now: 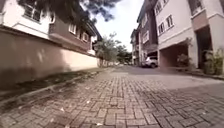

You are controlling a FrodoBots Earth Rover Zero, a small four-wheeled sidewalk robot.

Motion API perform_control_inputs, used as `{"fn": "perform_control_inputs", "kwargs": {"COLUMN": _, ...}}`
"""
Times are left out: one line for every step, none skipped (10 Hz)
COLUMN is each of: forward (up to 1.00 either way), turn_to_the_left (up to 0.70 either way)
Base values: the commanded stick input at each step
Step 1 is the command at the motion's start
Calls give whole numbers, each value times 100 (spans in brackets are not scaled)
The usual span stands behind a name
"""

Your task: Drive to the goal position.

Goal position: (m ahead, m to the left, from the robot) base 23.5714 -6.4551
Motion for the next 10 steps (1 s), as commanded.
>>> {"fn": "perform_control_inputs", "kwargs": {"forward": 69, "turn_to_the_left": 3}}
{"fn": "perform_control_inputs", "kwargs": {"forward": 69, "turn_to_the_left": 3}}
{"fn": "perform_control_inputs", "kwargs": {"forward": 69, "turn_to_the_left": 3}}
{"fn": "perform_control_inputs", "kwargs": {"forward": 69, "turn_to_the_left": 3}}
{"fn": "perform_control_inputs", "kwargs": {"forward": 69, "turn_to_the_left": 3}}
{"fn": "perform_control_inputs", "kwargs": {"forward": 69, "turn_to_the_left": 3}}
{"fn": "perform_control_inputs", "kwargs": {"forward": 69, "turn_to_the_left": 3}}
{"fn": "perform_control_inputs", "kwargs": {"forward": 69, "turn_to_the_left": 3}}
{"fn": "perform_control_inputs", "kwargs": {"forward": 69, "turn_to_the_left": 3}}
{"fn": "perform_control_inputs", "kwargs": {"forward": 69, "turn_to_the_left": 3}}
